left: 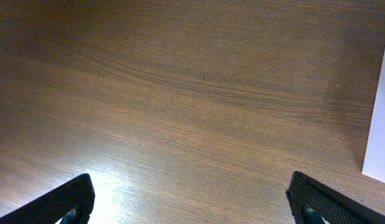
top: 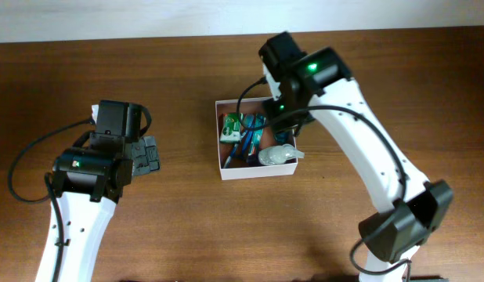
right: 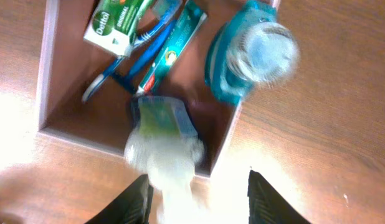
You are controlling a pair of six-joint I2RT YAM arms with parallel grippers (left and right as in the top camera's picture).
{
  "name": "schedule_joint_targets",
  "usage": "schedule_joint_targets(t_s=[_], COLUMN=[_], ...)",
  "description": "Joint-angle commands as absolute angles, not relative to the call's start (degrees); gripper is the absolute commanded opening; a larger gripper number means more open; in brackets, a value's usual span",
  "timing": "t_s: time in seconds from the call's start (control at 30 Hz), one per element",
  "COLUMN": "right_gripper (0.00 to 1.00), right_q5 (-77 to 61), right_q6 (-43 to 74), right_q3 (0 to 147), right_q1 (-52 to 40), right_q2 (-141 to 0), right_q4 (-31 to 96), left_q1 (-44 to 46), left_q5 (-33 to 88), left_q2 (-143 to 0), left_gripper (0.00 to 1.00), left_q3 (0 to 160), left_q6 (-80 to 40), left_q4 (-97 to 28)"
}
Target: Pack container
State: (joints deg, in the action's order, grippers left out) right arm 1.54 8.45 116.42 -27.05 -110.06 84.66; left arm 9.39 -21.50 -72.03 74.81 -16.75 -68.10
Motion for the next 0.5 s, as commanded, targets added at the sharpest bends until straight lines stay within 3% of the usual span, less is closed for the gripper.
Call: schedule_joint_targets(t_s=[0.0, 0.13, 0.47], right_gripper=[0.42, 0.42, 0.57], right_q5=[2.2, 1.5, -5.6], right_q6=[15.5, 32.5, 44.3], right_q3=[121.4, 122.1, 122.1], right_q1=[-27.2, -25.4, -21.1], right_q2=[-108.4, -108.4, -108.4], right_q4=[88.4, 92.7, 96.3], left_q1=[9.1, 9.1, 9.1], left_q5=[-22.1, -22.1, -22.1], left_q2=[-72.2, -72.2, -72.2], left_gripper=[0.99, 0.99, 0.99], left_q3=[74.7, 74.7, 74.7], left_q6=[-17.3, -17.3, -17.3], left_q4=[-68.1, -68.1, -68.1])
